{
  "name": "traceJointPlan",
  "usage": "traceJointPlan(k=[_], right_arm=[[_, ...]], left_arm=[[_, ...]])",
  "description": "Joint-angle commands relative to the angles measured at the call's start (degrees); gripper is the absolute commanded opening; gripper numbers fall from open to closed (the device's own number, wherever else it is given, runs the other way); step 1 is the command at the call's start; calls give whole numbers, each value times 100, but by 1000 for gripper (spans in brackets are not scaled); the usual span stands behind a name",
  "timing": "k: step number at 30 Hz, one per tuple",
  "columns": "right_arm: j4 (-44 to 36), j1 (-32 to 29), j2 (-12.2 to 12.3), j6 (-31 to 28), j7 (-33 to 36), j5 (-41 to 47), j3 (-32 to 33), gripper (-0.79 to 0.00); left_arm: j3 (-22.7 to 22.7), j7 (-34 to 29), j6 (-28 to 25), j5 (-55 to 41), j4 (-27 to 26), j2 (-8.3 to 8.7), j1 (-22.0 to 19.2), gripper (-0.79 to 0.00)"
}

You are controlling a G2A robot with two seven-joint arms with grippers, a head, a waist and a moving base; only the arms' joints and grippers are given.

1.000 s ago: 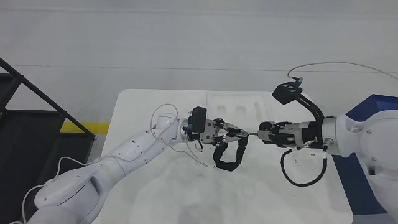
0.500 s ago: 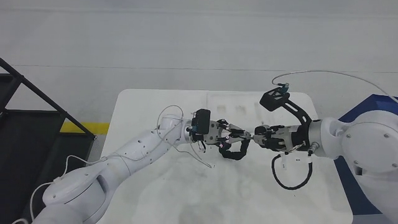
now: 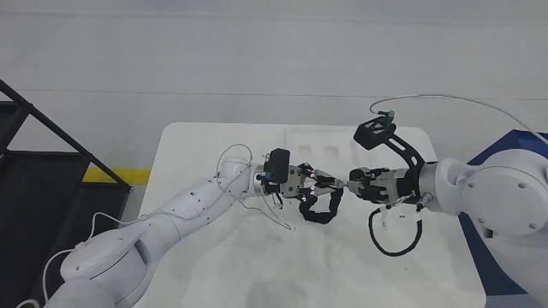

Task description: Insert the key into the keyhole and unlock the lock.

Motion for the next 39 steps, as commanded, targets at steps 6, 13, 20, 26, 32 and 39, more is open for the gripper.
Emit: traceJointPlan(k=[6,13,20,26,32,39], right_arm=[[56,49,10,43,-13,-43,-75,-785],[95,90,19,71,-29,-67,-147,-785],[125,133,26,102,-41,-73,-204,-785],[162,214,31,115,4,-166,-303,-785],[218,331,23,203,43,-296,-457,-785],[289,421,18,242,14,-428,-616,-785]], left_arm=[[30,-7,-7,14,-15,-3,-20,-785],[42,16,16,13,-6,-6,-28,-785],[45,33,33,37,15,-3,-39,-785],[31,32,32,148,16,-8,-57,-785],[-7,9,9,240,36,-14,-58,-785],[-100,-133,55,534,6,-21,-73,-785]])
